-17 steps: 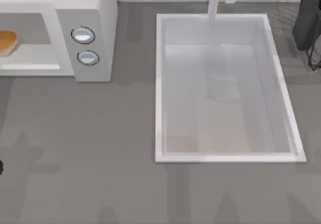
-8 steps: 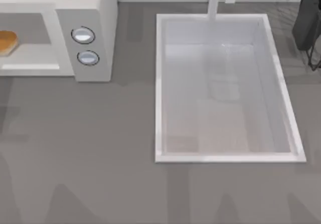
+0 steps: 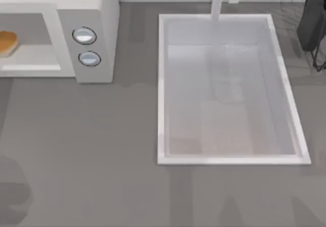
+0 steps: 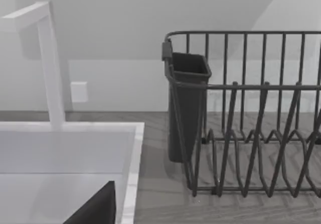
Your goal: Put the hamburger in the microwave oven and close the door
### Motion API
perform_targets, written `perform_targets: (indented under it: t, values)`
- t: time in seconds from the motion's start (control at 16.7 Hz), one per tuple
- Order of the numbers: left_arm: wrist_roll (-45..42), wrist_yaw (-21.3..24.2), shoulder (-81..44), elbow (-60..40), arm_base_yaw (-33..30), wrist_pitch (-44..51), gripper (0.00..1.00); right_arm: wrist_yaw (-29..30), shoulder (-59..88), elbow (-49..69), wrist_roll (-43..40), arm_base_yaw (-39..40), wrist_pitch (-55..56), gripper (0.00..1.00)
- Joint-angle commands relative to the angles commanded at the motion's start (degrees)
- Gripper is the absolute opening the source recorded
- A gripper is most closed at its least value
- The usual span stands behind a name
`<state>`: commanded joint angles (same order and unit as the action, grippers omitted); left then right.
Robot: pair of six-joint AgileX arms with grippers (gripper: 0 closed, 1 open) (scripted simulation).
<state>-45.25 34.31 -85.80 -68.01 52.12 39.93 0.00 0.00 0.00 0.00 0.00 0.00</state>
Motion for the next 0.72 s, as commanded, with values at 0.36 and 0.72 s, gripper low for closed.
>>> perform_targets:
  t: [0.36,0.72]
  values:
    - [-6.9,3.9,-12.5,-8.8,7.4,2.9,0.0,0.0,0.0,0.0,0.0,0.0,0.0,1.0]
    - [-6.9,3.7,-12.6,-8.1,7.2,2.0,0.0,0.0,0.0,0.0,0.0,0.0,0.0,1.0]
